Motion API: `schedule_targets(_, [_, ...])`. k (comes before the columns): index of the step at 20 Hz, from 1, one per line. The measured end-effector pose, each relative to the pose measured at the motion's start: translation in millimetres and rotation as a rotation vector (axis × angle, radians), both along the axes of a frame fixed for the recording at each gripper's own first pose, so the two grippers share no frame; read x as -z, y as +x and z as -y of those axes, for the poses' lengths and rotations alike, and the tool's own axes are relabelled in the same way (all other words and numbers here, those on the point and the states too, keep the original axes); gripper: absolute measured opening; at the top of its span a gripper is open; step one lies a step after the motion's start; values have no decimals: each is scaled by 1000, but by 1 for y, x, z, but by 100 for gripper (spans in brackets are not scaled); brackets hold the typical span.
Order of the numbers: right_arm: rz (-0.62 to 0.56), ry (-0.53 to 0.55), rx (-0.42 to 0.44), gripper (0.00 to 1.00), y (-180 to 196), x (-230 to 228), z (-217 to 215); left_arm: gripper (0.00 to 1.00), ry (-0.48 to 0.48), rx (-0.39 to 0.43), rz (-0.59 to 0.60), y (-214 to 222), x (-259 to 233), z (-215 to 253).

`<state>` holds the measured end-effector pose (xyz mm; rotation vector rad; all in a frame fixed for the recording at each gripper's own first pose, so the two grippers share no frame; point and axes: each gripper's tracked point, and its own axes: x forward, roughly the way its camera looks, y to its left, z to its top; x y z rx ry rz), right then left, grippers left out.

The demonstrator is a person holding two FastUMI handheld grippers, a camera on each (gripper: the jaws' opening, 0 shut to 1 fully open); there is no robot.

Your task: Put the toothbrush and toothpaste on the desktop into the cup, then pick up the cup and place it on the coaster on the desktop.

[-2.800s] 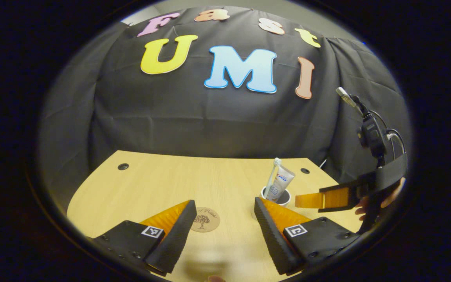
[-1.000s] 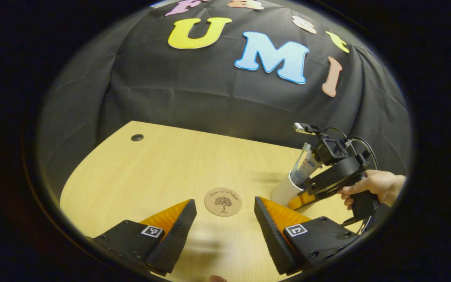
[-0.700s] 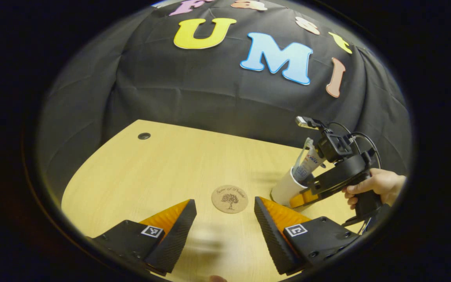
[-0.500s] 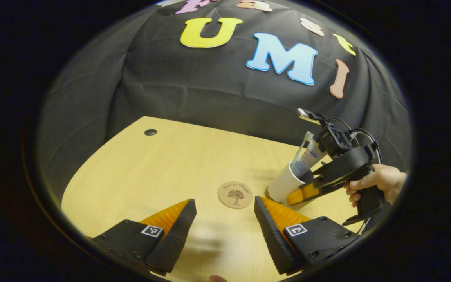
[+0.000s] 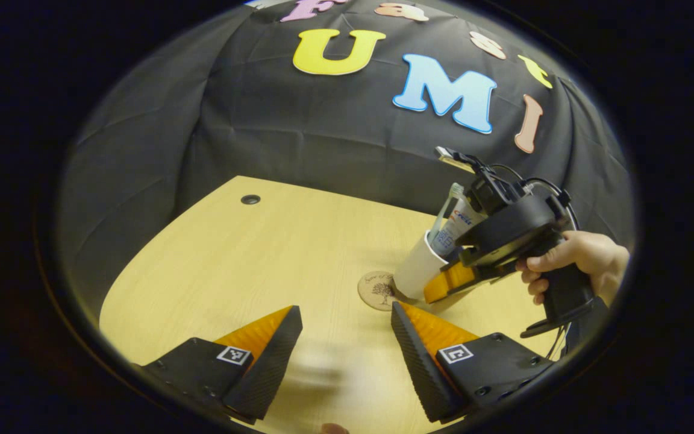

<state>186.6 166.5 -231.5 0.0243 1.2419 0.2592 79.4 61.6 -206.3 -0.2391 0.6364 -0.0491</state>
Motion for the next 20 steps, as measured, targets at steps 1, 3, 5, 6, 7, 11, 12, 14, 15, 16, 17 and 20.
schedule_targets(1, [-4,-2,-7,27,2,1,-6,95,-3,0,-7,-1,0,-2])
schedule_targets(3, [-17,-5,-20,27,3,4,-15,95,-9,-3,-17,-2,1,-6])
schedule_targets(5, [-33,-8,-25,27,5,8,-21,98,-8,-6,-13,-1,-1,-9])
schedule_targets(6, [-41,-13,-31,27,6,11,-23,98,-8,-5,-13,0,-2,-10])
schedule_targets(7, [-50,-20,-38,27,5,13,-25,98,-8,-6,-11,0,-2,-11])
schedule_targets(11, [-74,-33,-67,27,2,18,-32,98,-14,-11,-20,0,1,-13])
schedule_targets(12, [-66,-36,-67,27,5,16,-32,98,-15,-14,-23,0,2,-14])
schedule_targets(14, [-72,-35,-63,27,6,14,-32,98,-20,-20,-26,0,2,-15])
schedule_targets(15, [-80,-31,-61,27,7,14,-31,98,-22,-24,-30,0,2,-15])
schedule_targets(16, [-85,-16,-59,27,6,14,-31,98,-23,-28,-31,0,4,-15])
schedule_targets(17, [-86,-6,-58,29,7,11,-28,98,-22,-29,-33,0,5,-14])
schedule_targets(20, [-77,11,-59,33,4,6,-24,98,-17,-31,-33,-1,3,-11])
